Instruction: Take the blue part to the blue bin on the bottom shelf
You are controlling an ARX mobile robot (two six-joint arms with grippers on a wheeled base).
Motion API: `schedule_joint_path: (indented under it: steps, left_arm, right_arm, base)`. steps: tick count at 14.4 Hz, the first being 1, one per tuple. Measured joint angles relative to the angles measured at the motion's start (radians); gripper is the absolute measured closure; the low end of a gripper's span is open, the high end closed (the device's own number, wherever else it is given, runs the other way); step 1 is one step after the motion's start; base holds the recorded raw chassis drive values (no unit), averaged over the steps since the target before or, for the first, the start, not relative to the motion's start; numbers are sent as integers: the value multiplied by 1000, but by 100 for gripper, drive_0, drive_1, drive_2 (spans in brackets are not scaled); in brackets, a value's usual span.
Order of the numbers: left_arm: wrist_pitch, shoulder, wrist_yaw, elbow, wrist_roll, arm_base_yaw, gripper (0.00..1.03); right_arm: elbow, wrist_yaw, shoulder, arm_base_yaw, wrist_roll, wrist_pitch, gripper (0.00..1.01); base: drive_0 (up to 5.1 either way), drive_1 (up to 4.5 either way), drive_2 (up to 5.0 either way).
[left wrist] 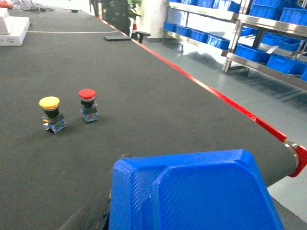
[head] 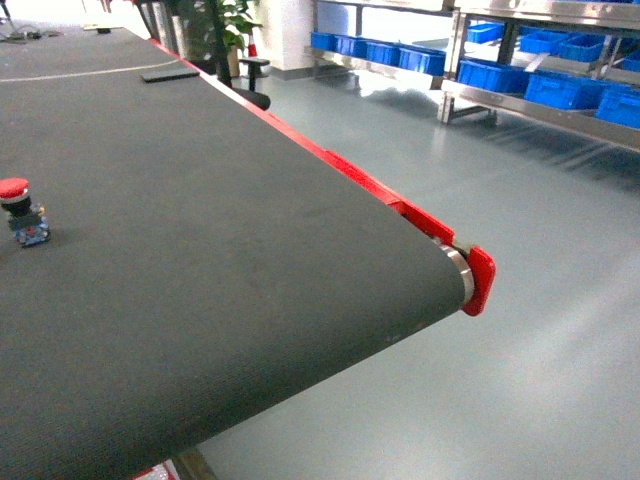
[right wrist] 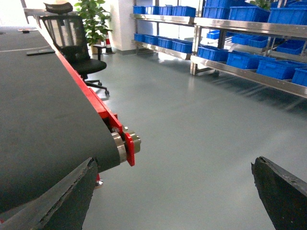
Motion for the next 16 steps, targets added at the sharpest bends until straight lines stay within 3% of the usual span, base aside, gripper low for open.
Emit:
schedule_joint_path:
  steps: [16]
  left_arm:
    - [0, 0, 0, 0, 0, 0, 59]
  right_arm:
    - [0, 0, 0, 0, 0, 0, 3]
  base:
    - [-164, -164, -164]
